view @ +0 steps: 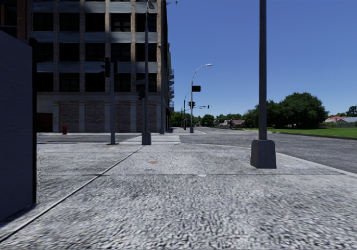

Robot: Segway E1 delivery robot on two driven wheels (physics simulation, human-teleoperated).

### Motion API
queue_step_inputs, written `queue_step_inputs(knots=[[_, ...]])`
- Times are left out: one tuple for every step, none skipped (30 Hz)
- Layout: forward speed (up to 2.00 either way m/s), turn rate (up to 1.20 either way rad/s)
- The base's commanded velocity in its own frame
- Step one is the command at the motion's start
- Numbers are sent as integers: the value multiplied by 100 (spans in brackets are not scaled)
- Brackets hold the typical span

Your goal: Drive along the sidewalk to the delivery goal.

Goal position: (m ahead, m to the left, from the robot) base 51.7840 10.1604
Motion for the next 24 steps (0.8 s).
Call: queue_step_inputs(knots=[[200,0],[200,0],[200,0],[200,0],[200,0],[200,0],[200,0],[200,0],[200,0],[200,0],[200,0],[200,0],[200,0],[200,0],[200,0],[200,0],[200,0],[200,0],[200,0],[200,0],[200,0],[200,0],[200,0],[200,0]])
